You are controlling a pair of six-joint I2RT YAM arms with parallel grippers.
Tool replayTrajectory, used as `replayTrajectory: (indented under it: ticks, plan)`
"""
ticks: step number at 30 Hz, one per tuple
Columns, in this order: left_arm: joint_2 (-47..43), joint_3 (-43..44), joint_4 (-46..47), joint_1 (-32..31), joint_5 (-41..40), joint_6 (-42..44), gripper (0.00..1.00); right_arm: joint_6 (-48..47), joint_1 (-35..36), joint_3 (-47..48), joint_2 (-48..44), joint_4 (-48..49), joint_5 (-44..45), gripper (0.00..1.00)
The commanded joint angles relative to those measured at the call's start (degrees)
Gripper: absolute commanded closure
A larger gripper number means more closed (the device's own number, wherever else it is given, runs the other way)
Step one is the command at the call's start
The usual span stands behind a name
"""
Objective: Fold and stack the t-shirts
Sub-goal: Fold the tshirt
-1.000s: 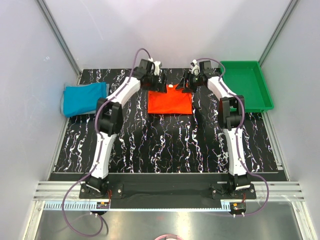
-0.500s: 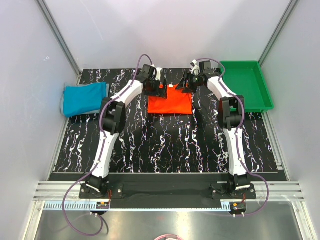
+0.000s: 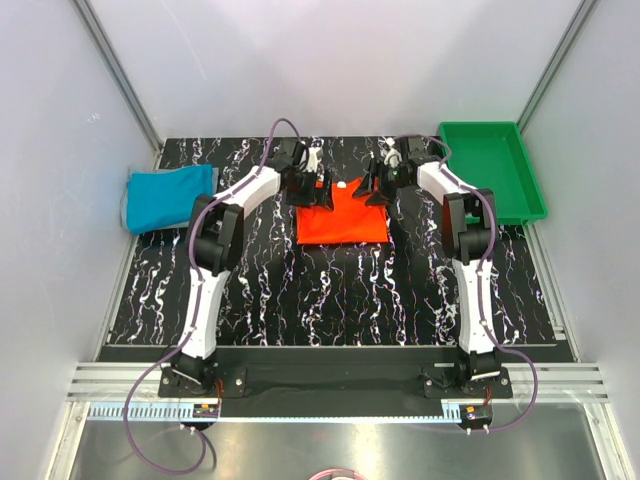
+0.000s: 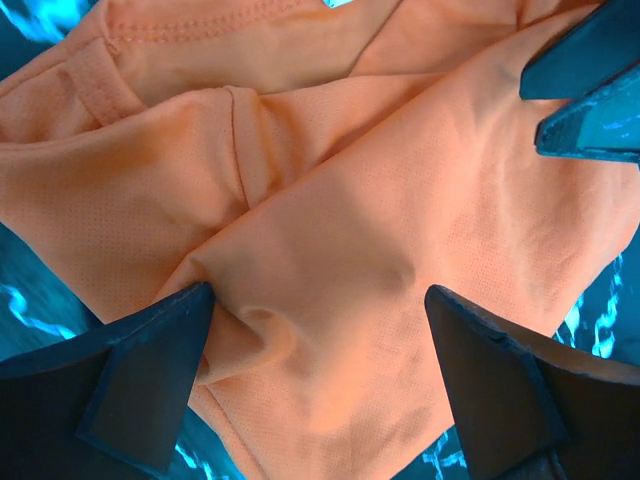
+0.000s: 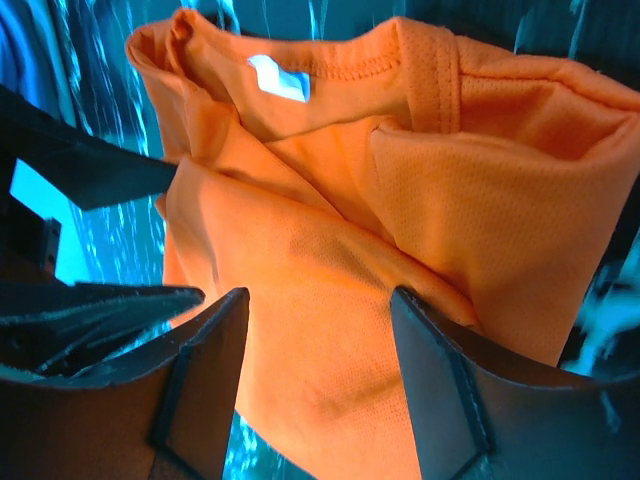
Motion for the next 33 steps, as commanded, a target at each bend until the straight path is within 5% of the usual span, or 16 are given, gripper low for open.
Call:
replayTrajectory:
  ticks: [1,11,17,24,33]
  plan:
    - [-3.4,-5.2,-5.0,-0.4,1.5,-0.7,0.04,-0.3,1.1,-6.4,-5.3,-3.4,0.2,0.33]
    - [-14.6,-18.8,-4.2,-2.2,-0.2,-0.4,0.01,-0.6,1.2,-19.4,-13.0,-4.4,-1.7,0.33]
    - [-20.2,-15.2,-7.2,0.3,-2.6,-0.3,0.01,-1.3,1.2,-18.9,-13.1,-4.5,-1.1,0.33]
    - [-23.2,-21.3,-9.1,3.1,-2.7,0.9,0.01,-0.6,1.2,-17.2,-12.0,-3.9,-1.5,0.33]
    - [-18.4,-21.1,-8.6,3.5,1.4,-0.3,0.01,-0.6,1.2,-15.6,-11.2,-3.6,-1.7,0.33]
